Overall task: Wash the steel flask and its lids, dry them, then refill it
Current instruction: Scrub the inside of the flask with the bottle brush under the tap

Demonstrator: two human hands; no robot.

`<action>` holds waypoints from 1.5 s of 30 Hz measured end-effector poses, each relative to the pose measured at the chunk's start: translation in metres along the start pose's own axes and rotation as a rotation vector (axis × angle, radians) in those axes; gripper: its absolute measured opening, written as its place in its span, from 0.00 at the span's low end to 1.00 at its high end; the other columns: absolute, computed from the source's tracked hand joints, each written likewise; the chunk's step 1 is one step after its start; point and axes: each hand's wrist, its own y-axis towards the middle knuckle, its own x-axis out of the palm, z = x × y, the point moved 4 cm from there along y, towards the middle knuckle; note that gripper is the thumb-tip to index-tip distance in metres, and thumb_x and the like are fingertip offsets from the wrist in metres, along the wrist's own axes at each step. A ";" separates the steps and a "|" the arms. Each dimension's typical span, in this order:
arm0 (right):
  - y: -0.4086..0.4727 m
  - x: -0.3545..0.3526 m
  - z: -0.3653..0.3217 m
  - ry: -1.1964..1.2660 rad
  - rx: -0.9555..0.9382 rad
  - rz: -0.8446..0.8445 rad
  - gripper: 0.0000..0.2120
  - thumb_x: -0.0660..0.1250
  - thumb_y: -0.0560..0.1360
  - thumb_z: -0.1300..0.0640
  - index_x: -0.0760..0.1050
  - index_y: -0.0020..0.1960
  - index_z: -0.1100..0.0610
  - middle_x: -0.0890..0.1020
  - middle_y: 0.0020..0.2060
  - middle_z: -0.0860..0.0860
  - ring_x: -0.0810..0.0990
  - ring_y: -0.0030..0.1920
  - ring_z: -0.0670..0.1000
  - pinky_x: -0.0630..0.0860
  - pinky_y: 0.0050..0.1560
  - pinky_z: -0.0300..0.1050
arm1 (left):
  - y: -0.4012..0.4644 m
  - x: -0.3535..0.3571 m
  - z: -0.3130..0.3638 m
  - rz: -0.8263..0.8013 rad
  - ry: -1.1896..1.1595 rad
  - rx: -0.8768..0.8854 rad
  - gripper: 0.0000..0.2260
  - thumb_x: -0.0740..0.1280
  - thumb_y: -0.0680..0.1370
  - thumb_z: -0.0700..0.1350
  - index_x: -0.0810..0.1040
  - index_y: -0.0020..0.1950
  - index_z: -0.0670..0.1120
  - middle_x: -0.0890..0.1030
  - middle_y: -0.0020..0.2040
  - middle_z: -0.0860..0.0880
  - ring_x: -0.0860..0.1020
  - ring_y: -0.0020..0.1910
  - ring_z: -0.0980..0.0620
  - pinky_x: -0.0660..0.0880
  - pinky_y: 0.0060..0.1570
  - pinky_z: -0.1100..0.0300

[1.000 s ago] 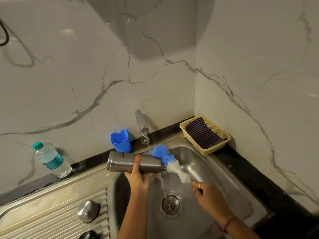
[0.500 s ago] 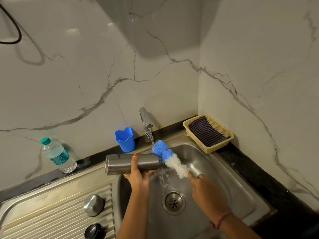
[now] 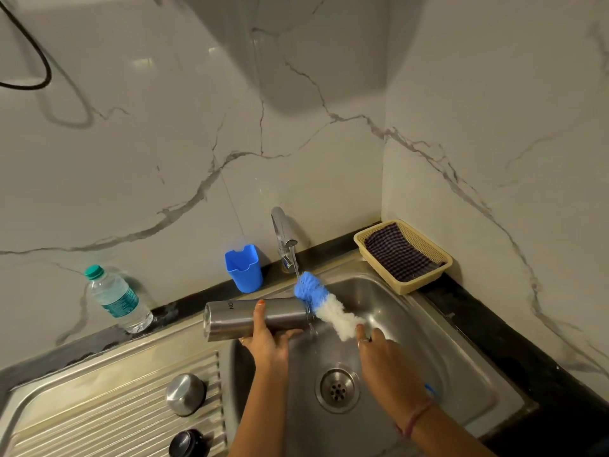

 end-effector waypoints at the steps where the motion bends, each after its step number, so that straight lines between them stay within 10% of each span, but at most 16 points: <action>1: -0.003 -0.002 0.000 0.010 -0.004 0.001 0.26 0.81 0.50 0.66 0.83 0.48 0.63 0.78 0.27 0.55 0.72 0.18 0.47 0.67 0.14 0.38 | 0.002 -0.001 0.002 0.001 -0.002 0.004 0.40 0.75 0.73 0.45 0.56 0.78 0.56 0.75 0.67 0.45 0.76 0.63 0.38 0.73 0.57 0.27; 6: -0.031 -0.013 0.004 -0.007 -0.026 -0.122 0.26 0.59 0.79 0.59 0.56 0.76 0.58 0.77 0.55 0.55 0.80 0.45 0.49 0.77 0.42 0.41 | 0.009 -0.004 0.012 0.019 -0.022 0.024 0.39 0.75 0.73 0.46 0.57 0.77 0.55 0.74 0.69 0.42 0.76 0.64 0.38 0.73 0.59 0.29; 10: -0.013 -0.019 0.000 0.010 0.024 -0.119 0.23 0.80 0.58 0.61 0.82 0.53 0.62 0.80 0.33 0.55 0.76 0.23 0.47 0.70 0.20 0.37 | 0.001 -0.002 0.004 -0.006 0.007 -0.001 0.36 0.73 0.75 0.45 0.57 0.77 0.54 0.73 0.68 0.41 0.76 0.64 0.37 0.75 0.55 0.31; 19: -0.001 -0.042 -0.002 -0.035 -0.023 -0.082 0.20 0.83 0.52 0.62 0.83 0.41 0.61 0.79 0.27 0.55 0.73 0.19 0.47 0.69 0.17 0.39 | 0.001 0.005 0.004 -0.065 0.114 0.063 0.33 0.72 0.76 0.45 0.59 0.77 0.54 0.74 0.69 0.43 0.76 0.64 0.38 0.75 0.58 0.32; 31: 0.018 -0.060 -0.012 -0.022 -0.073 -0.149 0.18 0.52 0.82 0.57 0.64 0.70 0.60 0.74 0.61 0.56 0.78 0.54 0.49 0.76 0.54 0.41 | 0.001 0.009 0.000 -0.066 0.110 0.091 0.34 0.72 0.76 0.45 0.57 0.77 0.54 0.73 0.67 0.43 0.75 0.64 0.39 0.75 0.59 0.34; 36: 0.005 -0.078 -0.008 -0.106 -0.084 -0.178 0.18 0.51 0.82 0.59 0.62 0.71 0.62 0.73 0.62 0.57 0.78 0.54 0.50 0.74 0.53 0.42 | 0.010 0.004 0.008 -0.036 0.024 0.094 0.35 0.72 0.76 0.46 0.58 0.77 0.56 0.74 0.66 0.44 0.77 0.59 0.41 0.73 0.60 0.31; 41: 0.002 -0.067 -0.012 -0.049 -0.005 -0.086 0.19 0.83 0.52 0.60 0.81 0.38 0.65 0.77 0.26 0.56 0.73 0.19 0.49 0.69 0.16 0.41 | 0.007 0.004 0.006 -0.055 -0.015 0.062 0.33 0.71 0.77 0.48 0.58 0.77 0.55 0.74 0.63 0.44 0.77 0.58 0.41 0.73 0.61 0.32; 45: 0.022 -0.057 -0.013 -0.037 0.003 -0.160 0.17 0.60 0.79 0.57 0.70 0.65 0.63 0.79 0.51 0.57 0.81 0.43 0.50 0.78 0.42 0.41 | 0.001 0.004 0.001 -0.058 0.007 0.038 0.31 0.70 0.77 0.48 0.60 0.76 0.50 0.74 0.66 0.42 0.78 0.56 0.41 0.81 0.40 0.39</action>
